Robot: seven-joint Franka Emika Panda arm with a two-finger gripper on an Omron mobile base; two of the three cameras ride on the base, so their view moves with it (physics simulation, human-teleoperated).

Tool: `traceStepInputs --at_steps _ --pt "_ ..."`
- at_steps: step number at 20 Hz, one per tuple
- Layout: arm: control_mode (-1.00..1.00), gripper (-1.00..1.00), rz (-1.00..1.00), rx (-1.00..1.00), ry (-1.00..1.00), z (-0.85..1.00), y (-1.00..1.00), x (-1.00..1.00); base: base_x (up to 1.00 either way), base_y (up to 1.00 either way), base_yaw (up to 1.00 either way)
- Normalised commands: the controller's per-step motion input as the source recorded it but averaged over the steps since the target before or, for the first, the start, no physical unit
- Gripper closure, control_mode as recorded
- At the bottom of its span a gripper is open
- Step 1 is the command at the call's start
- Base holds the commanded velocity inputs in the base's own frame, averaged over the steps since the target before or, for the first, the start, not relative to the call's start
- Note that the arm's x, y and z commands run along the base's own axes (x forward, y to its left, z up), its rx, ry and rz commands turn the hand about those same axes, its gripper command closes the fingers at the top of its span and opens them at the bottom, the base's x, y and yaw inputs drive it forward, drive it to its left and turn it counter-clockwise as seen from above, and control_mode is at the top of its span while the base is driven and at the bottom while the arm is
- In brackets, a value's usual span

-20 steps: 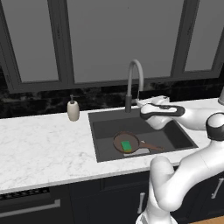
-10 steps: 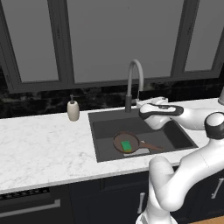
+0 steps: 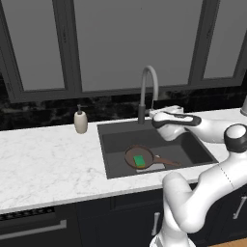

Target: Pick the pan and sponge and place them into the sink. Then turn on the water.

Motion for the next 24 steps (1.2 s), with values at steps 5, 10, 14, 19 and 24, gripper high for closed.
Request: traceStepInputs --at_steps 5,10,14,19,24 --pt "-1.0 -1.0 0.0 0.0 -0.02 -0.02 0.0 0.19 0.0 0.0 0.0" --pt "-1.0 -1.0 0.0 0.0 -0.03 -0.01 0.0 0.19 0.0 0.0 0.0" --pt "-1.0 -1.0 0.0 0.0 -0.01 -0.04 0.0 0.14 0.0 0.0 0.0" --pt "-1.0 -1.0 0.0 0.0 0.0 -0.09 0.0 0.13 0.0 0.0 0.0" --pt "-1.0 -1.0 -0.01 0.0 0.0 -0.07 0.0 0.14 0.0 0.0 0.0"
